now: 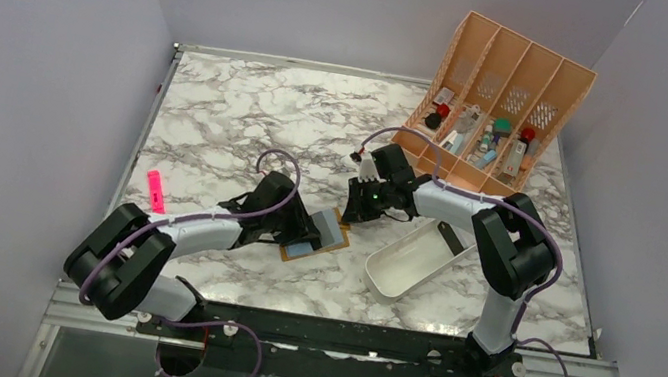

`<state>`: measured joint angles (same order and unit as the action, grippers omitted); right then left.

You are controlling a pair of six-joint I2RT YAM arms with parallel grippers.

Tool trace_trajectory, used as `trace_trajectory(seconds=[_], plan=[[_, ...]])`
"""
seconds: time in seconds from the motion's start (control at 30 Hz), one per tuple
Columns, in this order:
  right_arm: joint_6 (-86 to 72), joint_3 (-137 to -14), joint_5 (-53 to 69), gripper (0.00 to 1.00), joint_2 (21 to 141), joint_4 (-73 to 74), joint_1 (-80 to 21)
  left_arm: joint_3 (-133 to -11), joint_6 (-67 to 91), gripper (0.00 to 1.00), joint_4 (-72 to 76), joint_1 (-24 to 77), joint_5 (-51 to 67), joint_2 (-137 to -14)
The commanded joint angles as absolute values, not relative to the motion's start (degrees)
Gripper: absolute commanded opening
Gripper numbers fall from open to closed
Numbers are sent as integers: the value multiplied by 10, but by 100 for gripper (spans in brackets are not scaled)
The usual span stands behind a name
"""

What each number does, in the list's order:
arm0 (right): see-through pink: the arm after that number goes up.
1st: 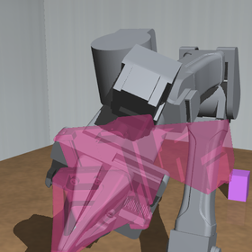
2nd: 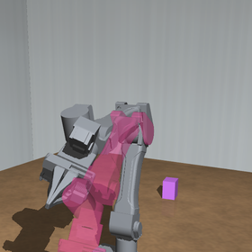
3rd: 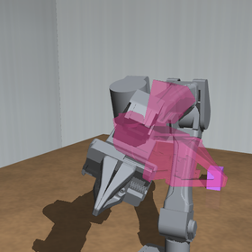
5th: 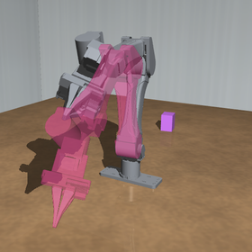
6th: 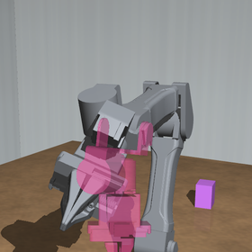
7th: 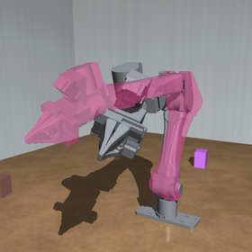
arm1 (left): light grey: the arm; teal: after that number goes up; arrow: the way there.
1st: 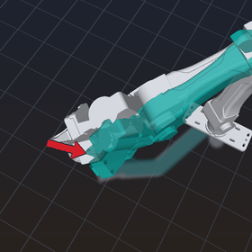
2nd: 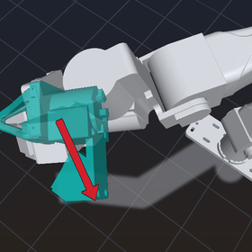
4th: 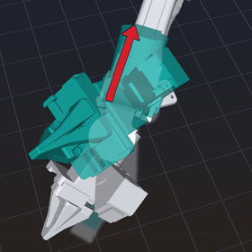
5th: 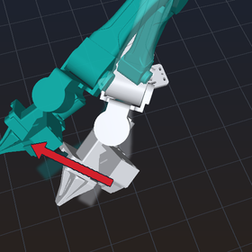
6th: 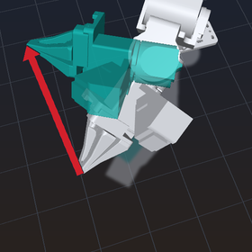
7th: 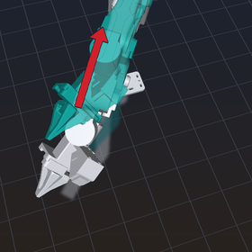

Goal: Put the credit cards into the card holder
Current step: Insert the credit card into the card holder.

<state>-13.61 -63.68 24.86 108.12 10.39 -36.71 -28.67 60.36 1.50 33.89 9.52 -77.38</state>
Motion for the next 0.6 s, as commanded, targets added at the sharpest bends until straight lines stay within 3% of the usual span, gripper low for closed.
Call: trace_trajectory(seconds=[0.0, 0.57], plan=[[-131, -633, 261, 12, 1086, 126, -371, -303, 592, 40, 26, 349, 77, -786], [-131, -632, 262, 11, 1087, 126, -372, -346, 566, 40, 35, 373, 47, -813]])
